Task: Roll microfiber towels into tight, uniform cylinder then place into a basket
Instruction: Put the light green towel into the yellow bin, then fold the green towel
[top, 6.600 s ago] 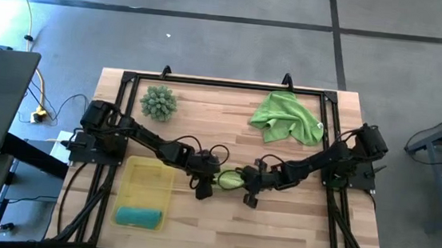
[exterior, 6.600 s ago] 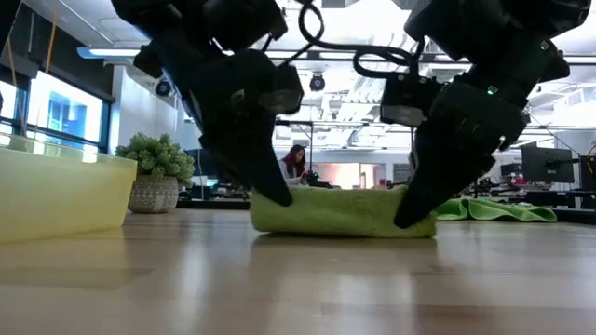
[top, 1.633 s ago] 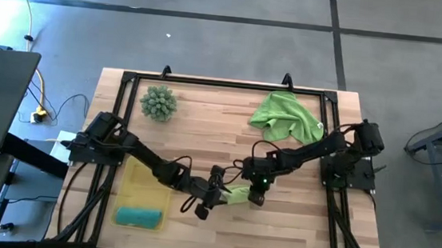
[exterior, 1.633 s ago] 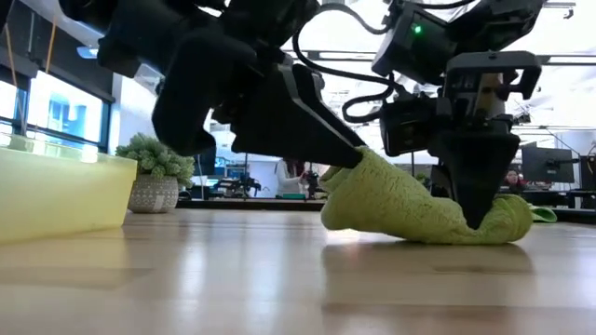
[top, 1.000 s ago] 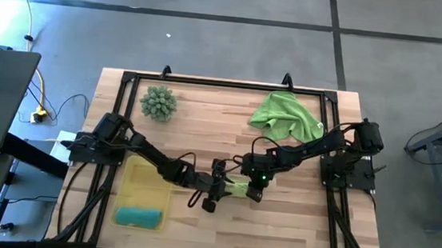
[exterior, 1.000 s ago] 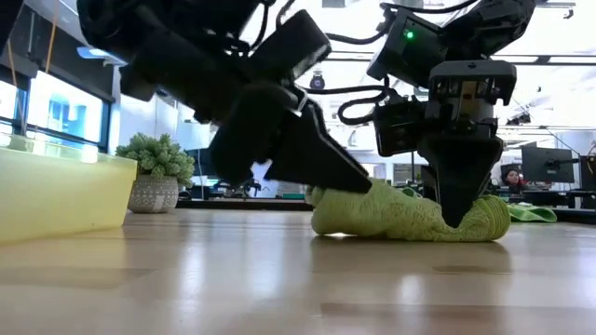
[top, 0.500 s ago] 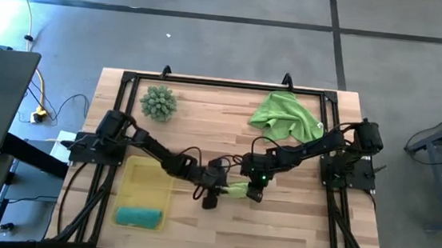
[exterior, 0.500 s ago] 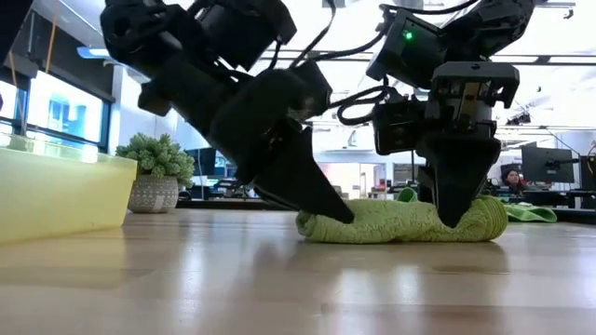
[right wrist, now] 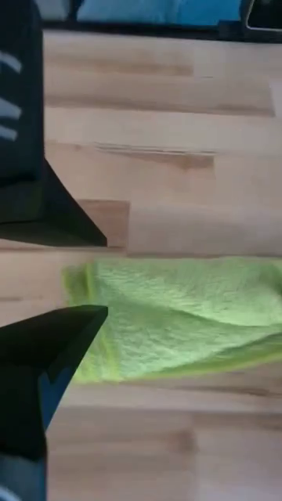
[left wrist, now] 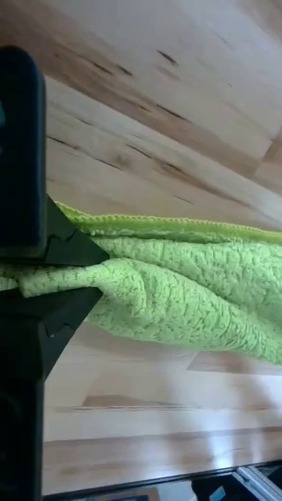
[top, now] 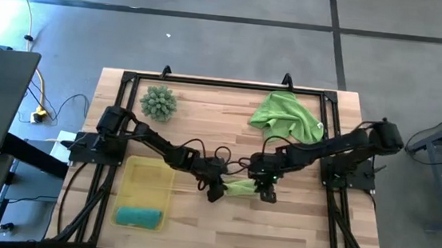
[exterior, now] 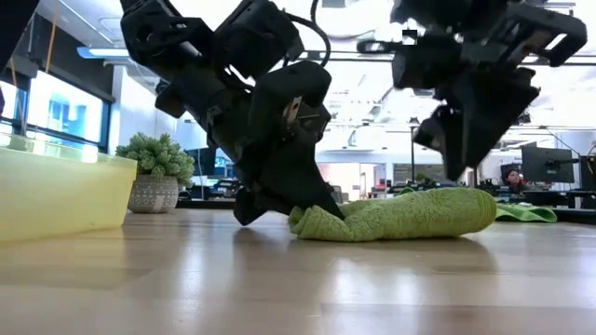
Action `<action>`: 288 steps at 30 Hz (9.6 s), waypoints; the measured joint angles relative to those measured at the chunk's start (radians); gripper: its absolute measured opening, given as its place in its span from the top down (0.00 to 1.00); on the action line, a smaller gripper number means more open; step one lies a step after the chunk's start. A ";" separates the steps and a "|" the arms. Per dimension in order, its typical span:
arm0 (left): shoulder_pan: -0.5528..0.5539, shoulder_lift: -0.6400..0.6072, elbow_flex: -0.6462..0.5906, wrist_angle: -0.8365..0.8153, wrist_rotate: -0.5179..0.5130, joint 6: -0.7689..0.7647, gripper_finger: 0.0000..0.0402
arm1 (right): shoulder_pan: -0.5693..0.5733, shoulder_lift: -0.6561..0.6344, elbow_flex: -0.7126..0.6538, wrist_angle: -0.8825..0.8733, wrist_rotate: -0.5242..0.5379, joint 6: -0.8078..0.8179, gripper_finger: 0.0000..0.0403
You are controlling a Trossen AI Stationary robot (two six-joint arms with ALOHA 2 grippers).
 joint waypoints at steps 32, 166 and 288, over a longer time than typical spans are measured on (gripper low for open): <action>0.006 0.004 -0.005 -0.005 0.029 -0.063 0.95 | 0.244 0.202 -0.040 0.442 0.591 -0.399 0.52; -0.422 -0.779 -0.005 -1.125 -0.303 0.112 0.96 | -0.030 -0.647 -0.721 0.813 0.488 -0.257 0.68; -0.374 -0.981 -0.358 -0.304 -0.816 0.102 0.35 | -0.030 -0.646 -0.735 0.690 0.474 -0.179 0.68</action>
